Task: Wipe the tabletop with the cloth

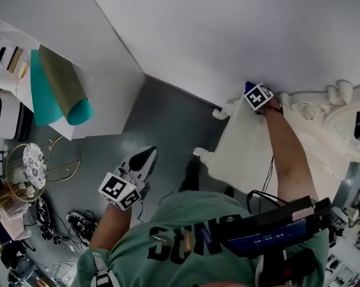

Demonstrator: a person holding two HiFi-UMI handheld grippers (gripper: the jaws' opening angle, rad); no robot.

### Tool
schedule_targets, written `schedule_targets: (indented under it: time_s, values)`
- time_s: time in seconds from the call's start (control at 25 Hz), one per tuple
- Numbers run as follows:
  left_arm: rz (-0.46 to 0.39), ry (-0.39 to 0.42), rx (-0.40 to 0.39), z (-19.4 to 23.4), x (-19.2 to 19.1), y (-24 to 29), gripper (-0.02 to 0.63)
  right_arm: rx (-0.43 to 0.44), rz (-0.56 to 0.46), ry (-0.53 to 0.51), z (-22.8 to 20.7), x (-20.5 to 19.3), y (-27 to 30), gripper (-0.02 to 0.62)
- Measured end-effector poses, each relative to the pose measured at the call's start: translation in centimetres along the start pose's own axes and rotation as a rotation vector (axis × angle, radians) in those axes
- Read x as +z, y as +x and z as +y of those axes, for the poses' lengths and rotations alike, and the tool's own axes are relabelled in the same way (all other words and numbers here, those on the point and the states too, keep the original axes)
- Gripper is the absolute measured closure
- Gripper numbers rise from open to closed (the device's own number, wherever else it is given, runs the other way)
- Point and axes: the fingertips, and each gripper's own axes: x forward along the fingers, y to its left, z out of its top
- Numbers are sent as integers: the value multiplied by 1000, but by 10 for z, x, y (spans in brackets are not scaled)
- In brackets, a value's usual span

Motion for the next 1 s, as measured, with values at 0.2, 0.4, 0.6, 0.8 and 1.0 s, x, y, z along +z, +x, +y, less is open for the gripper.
schedule_targets:
  time_s: [0.2, 0.4, 0.6, 0.8, 1.0]
  values:
    - [-8, 0, -21, -3, -2, -2, 607, 62, 73, -45, 54, -15, -27, 482]
    - [-24, -7, -68, -14, 3, 6, 607, 322, -33, -176, 221, -45, -50, 483]
    - [-29, 11, -112, -27, 9, 17, 607, 529, -109, -295, 357, -78, -92, 483]
    - [-20, 12, -133, -37, 9, 23, 607, 711, -93, -336, 403, -97, -110, 483]
    - [-13, 4, -117, -32, 5, 19, 607, 359, -137, -268, 230, -43, -89, 482]
